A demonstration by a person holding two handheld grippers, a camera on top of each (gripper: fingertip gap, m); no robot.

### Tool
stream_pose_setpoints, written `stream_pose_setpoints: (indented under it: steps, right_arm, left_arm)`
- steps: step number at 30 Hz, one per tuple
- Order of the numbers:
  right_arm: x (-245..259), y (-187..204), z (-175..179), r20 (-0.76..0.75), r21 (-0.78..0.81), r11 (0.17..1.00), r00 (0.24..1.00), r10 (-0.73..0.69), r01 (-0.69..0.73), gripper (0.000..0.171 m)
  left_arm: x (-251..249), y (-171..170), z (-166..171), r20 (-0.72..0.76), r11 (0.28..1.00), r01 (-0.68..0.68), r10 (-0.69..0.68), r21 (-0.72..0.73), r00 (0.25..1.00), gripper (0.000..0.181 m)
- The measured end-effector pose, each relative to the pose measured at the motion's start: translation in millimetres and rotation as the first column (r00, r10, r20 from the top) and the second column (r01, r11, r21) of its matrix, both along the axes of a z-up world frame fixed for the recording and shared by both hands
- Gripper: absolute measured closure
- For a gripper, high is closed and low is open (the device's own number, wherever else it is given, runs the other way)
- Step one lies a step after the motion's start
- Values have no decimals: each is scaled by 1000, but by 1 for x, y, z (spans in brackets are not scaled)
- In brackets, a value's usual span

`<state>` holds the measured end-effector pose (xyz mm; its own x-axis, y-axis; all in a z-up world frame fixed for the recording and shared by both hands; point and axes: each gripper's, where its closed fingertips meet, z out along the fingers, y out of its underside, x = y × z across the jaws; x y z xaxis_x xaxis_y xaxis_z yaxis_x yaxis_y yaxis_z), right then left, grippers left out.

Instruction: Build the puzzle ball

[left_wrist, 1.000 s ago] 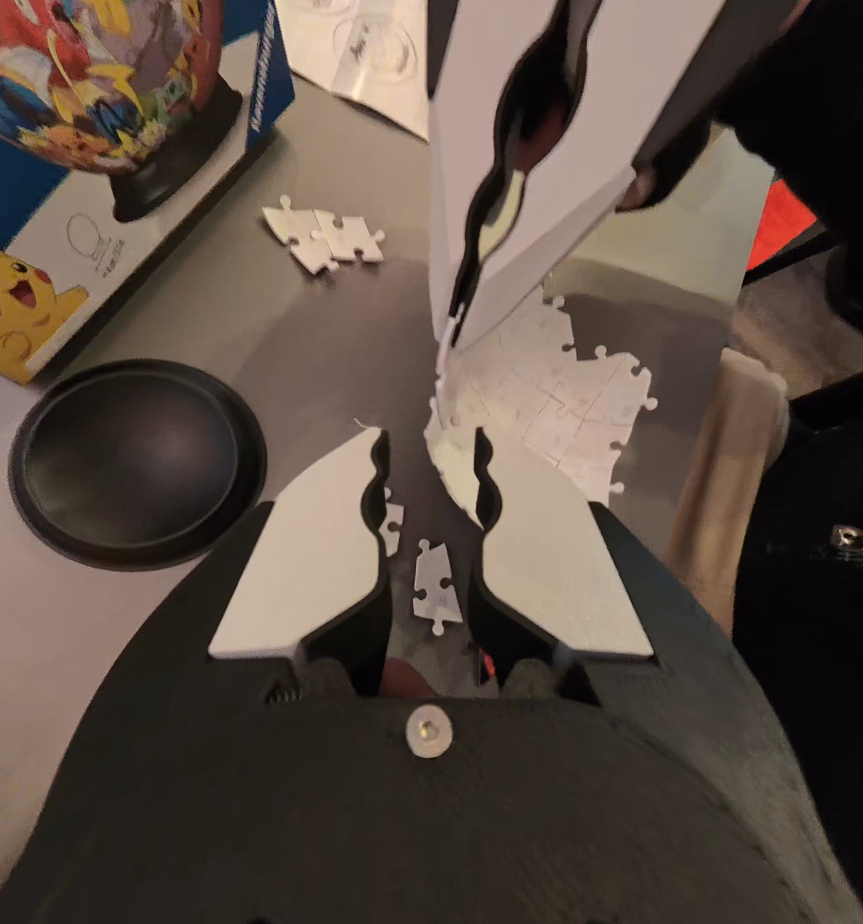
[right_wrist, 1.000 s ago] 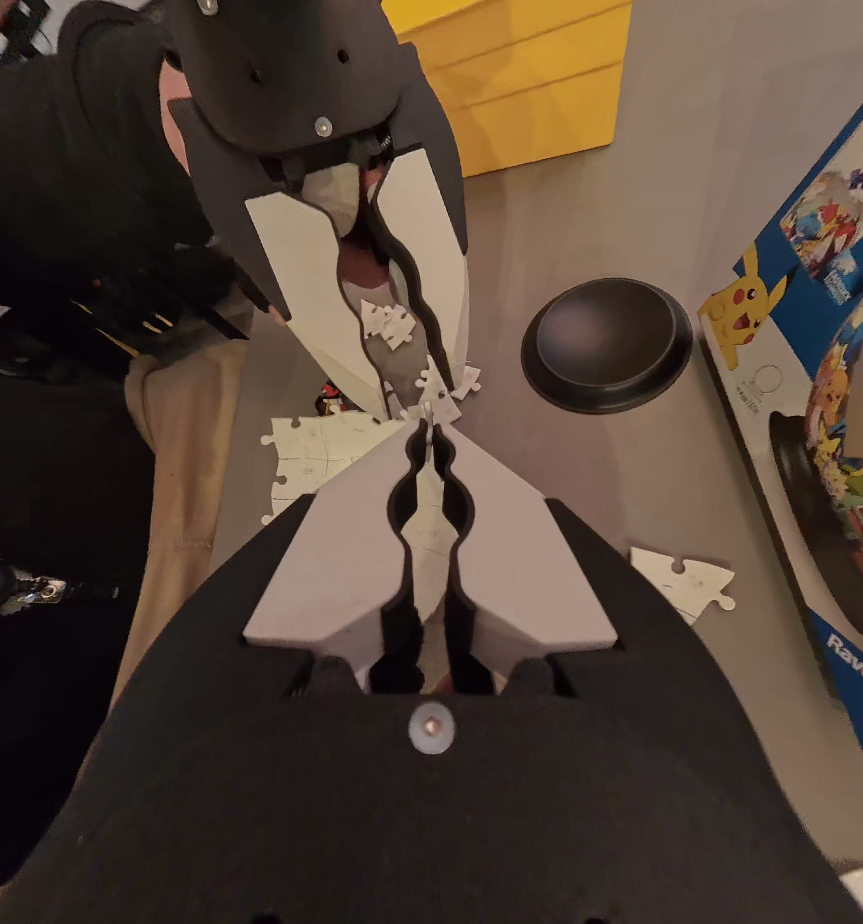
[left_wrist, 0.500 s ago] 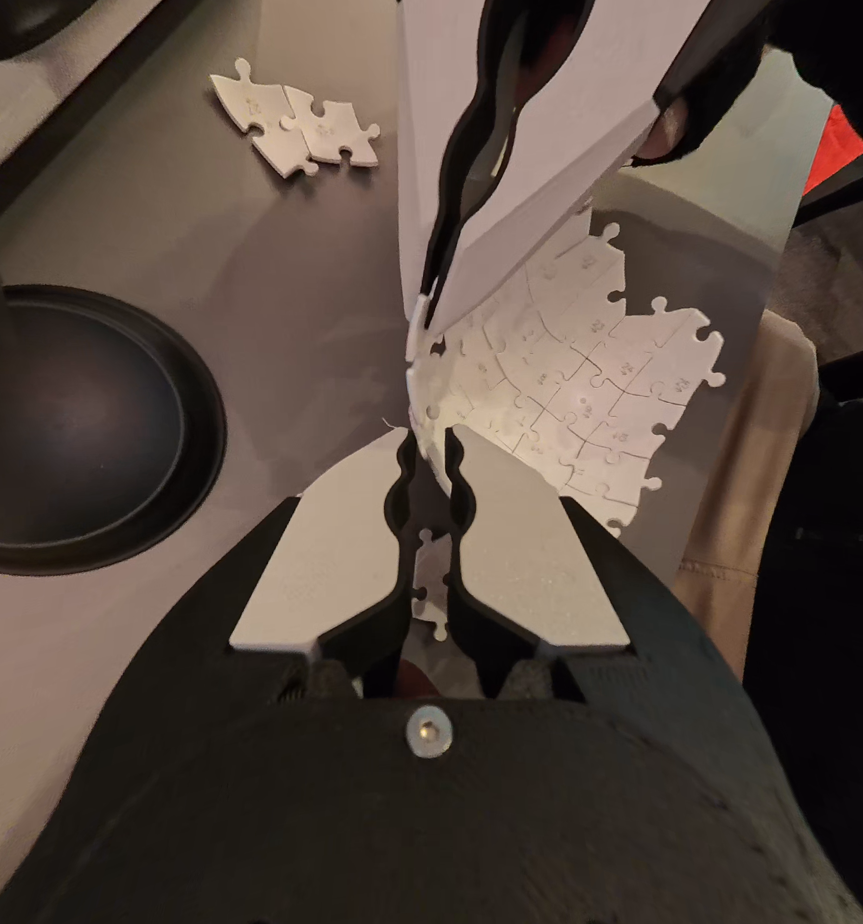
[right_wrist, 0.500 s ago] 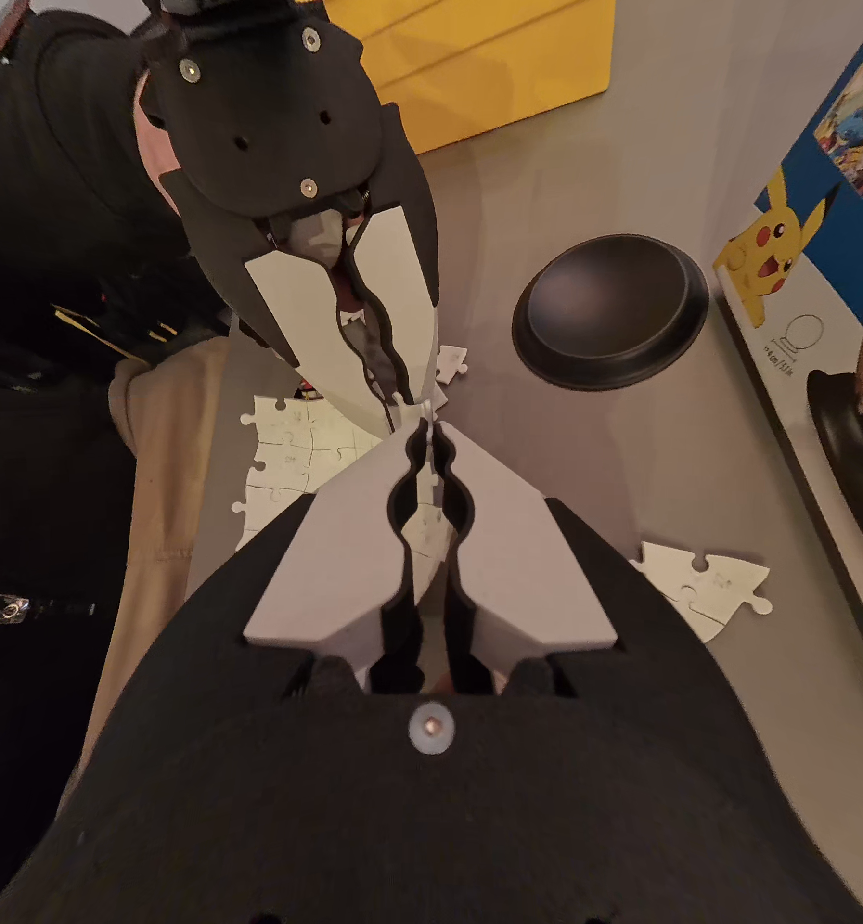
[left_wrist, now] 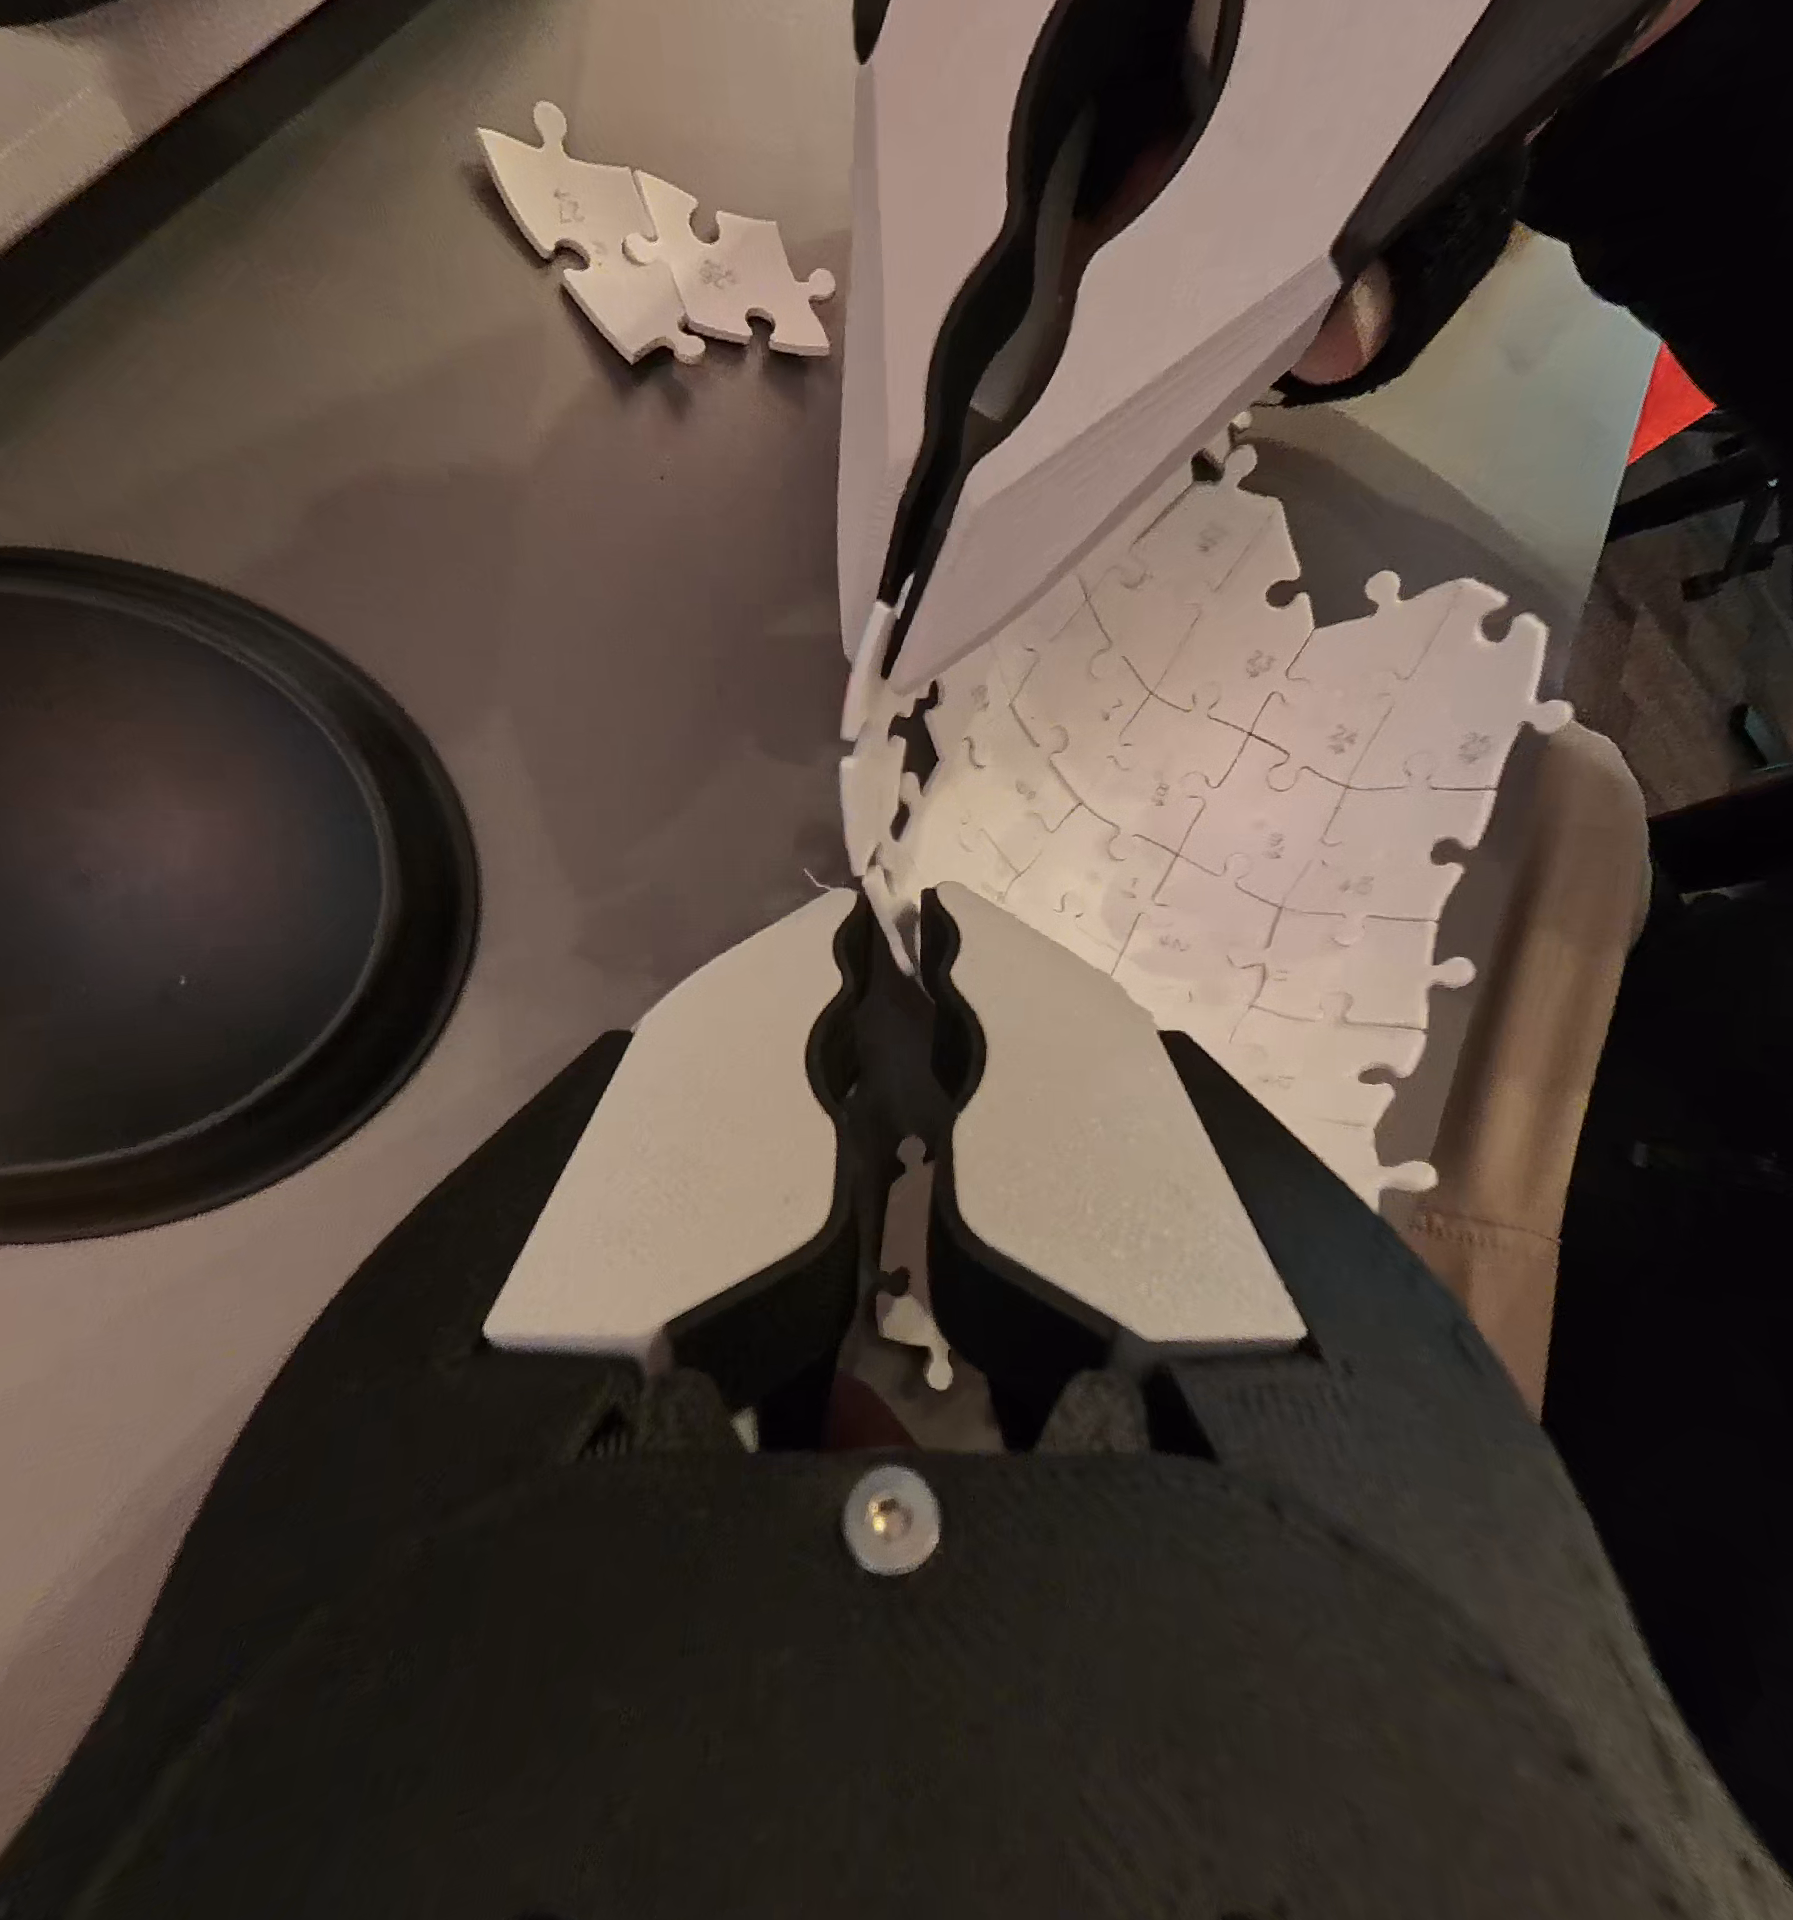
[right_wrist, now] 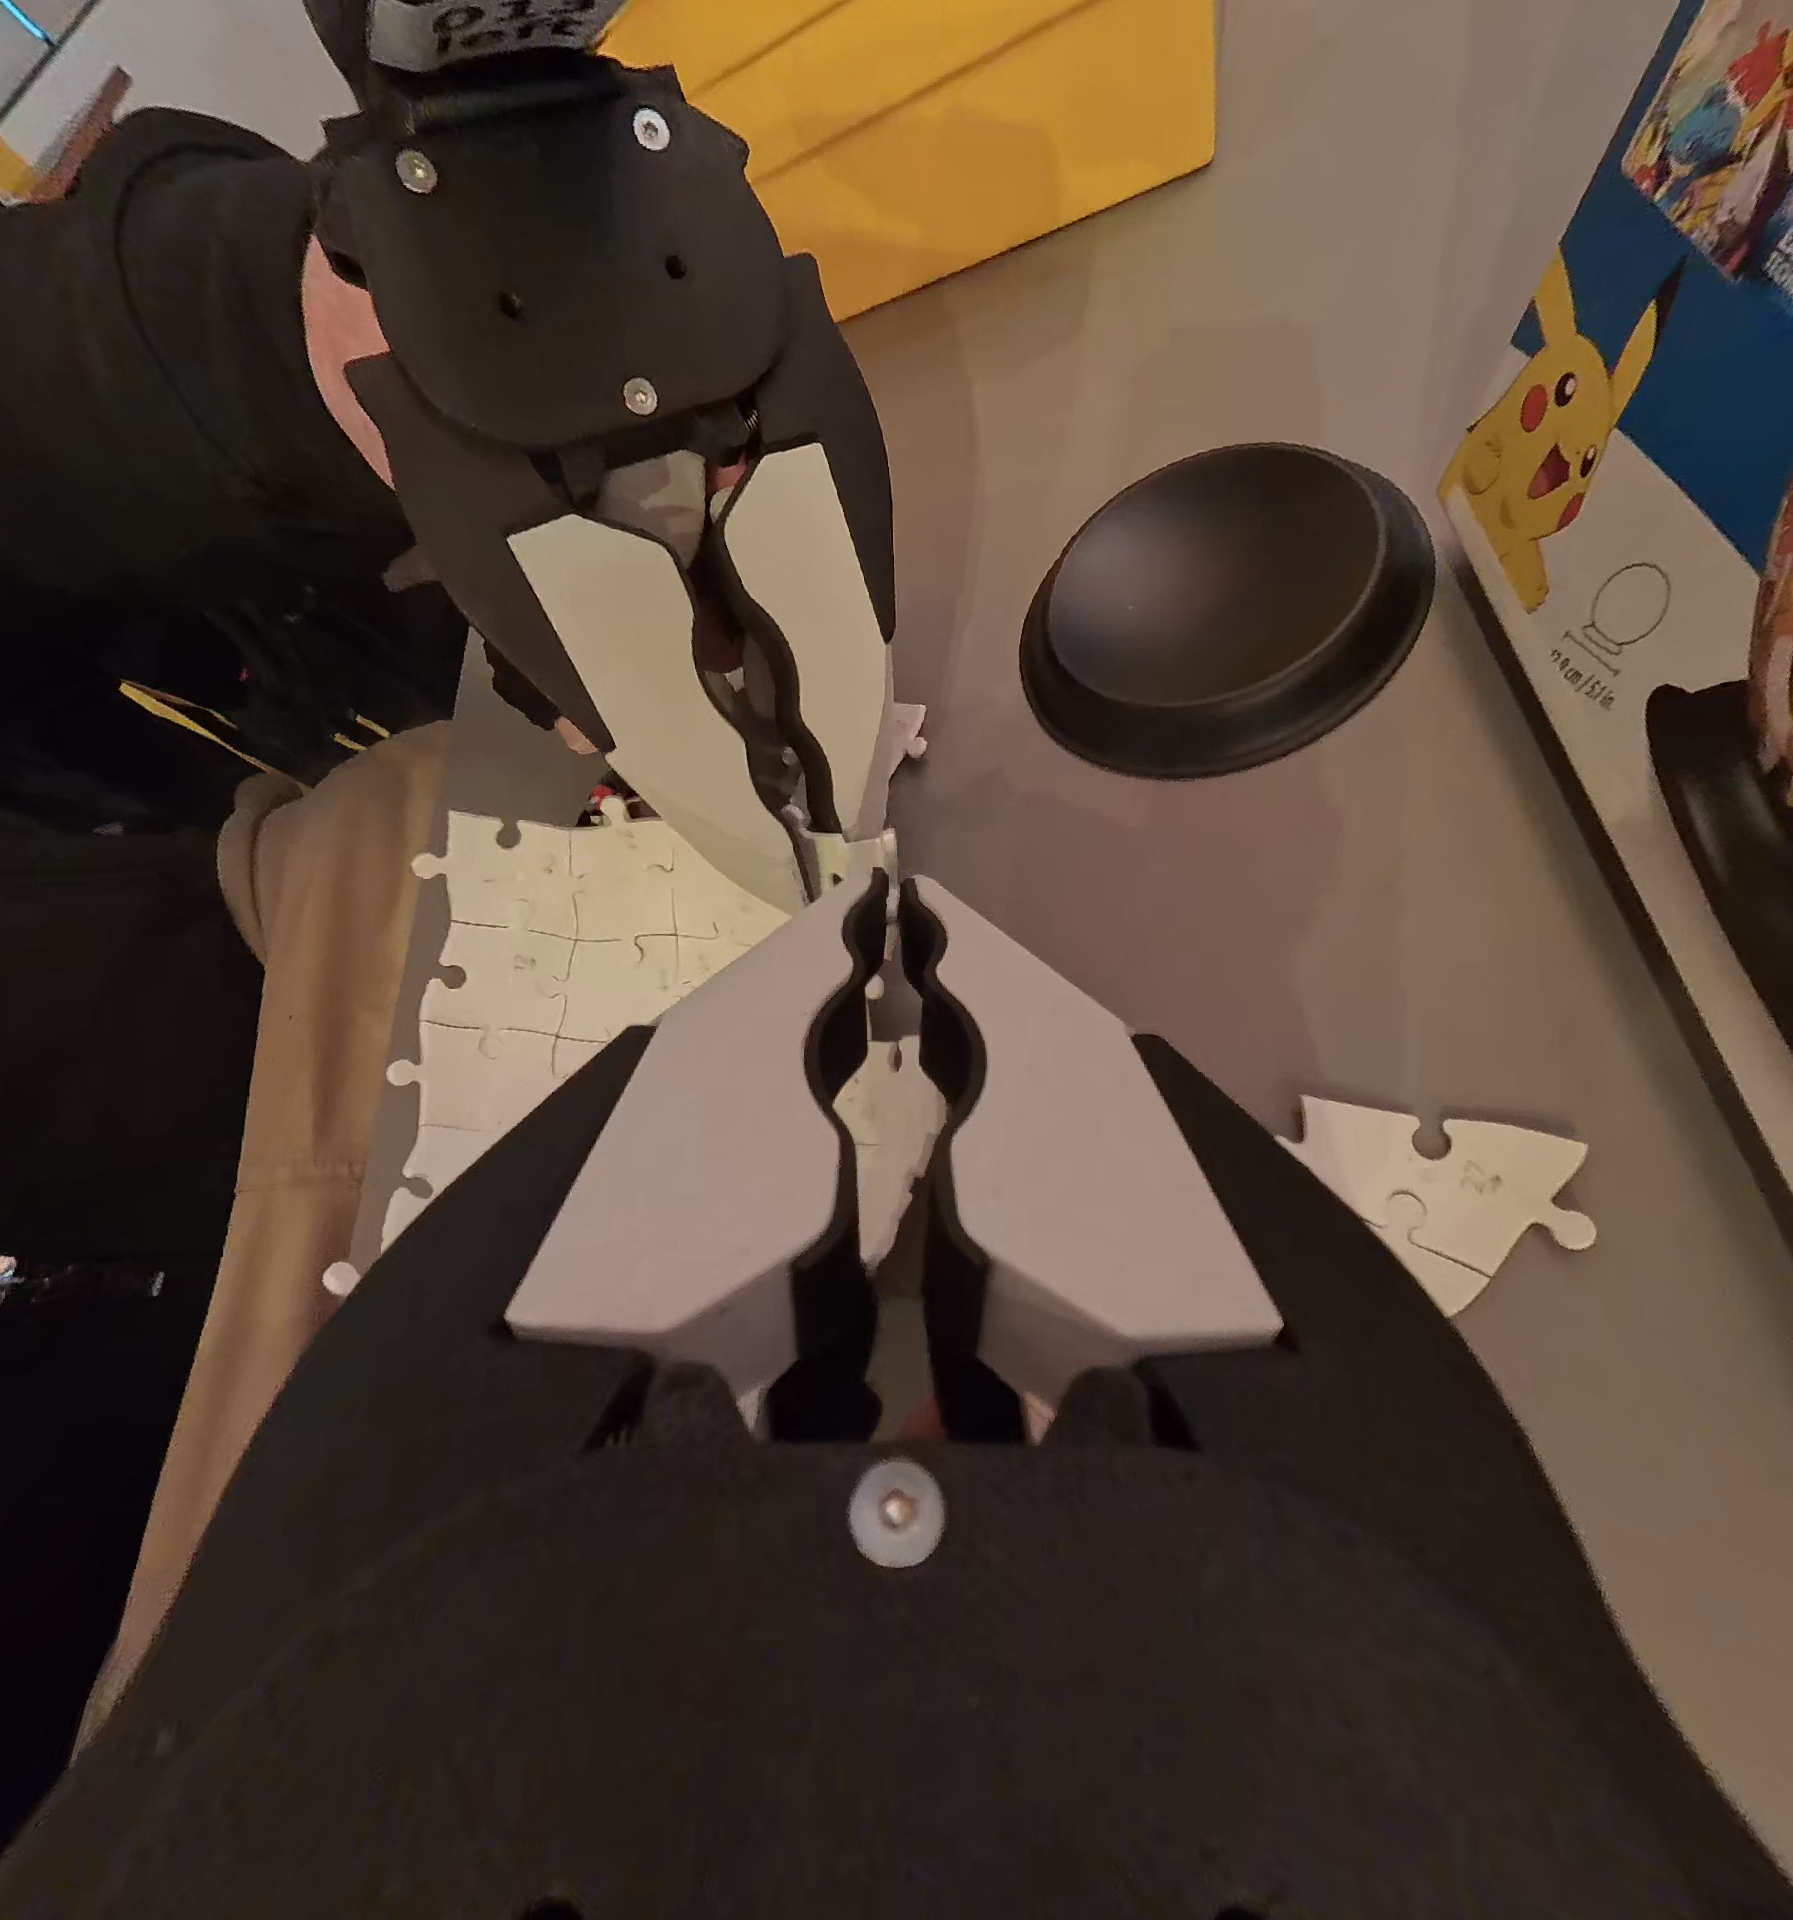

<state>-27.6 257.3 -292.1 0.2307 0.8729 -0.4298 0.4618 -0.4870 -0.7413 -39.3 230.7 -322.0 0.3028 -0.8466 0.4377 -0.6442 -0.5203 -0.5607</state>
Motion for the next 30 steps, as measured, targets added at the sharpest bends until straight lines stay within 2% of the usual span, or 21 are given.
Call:
stream_pose_setpoints:
  steps: [30]
  right_arm:
    - [-5, 3, 2, -65, -6, 1000, 997, -31, 30, 171]
  left_arm:
    - [2, 5, -2, 63, 998, -34, 38, -52, 997, 173]
